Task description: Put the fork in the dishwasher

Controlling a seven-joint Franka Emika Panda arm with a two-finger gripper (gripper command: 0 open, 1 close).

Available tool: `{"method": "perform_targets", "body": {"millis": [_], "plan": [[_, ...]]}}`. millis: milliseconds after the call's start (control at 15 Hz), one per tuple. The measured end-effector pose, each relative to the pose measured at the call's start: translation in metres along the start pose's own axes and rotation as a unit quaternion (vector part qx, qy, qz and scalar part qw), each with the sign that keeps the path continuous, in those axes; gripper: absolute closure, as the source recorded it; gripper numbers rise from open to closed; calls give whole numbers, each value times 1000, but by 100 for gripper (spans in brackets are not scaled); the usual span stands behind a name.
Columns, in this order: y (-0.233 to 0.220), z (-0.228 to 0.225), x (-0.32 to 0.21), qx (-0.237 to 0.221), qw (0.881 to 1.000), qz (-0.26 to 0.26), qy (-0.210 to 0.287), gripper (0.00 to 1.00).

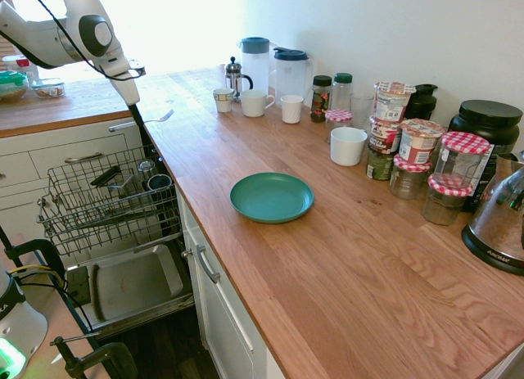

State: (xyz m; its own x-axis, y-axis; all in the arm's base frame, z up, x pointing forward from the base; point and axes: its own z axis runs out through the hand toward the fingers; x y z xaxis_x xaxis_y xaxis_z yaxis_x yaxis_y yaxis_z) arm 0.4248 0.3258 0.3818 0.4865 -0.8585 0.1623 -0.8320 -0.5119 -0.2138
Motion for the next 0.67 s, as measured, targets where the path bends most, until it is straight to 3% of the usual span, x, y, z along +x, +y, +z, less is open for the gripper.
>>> {"method": "perform_targets", "body": {"millis": [333, 667], "plan": [[26, 34, -90, -6, 1000, -10, 8, 100], [59, 68, -148, -17, 1000, -4, 14, 100]]}}
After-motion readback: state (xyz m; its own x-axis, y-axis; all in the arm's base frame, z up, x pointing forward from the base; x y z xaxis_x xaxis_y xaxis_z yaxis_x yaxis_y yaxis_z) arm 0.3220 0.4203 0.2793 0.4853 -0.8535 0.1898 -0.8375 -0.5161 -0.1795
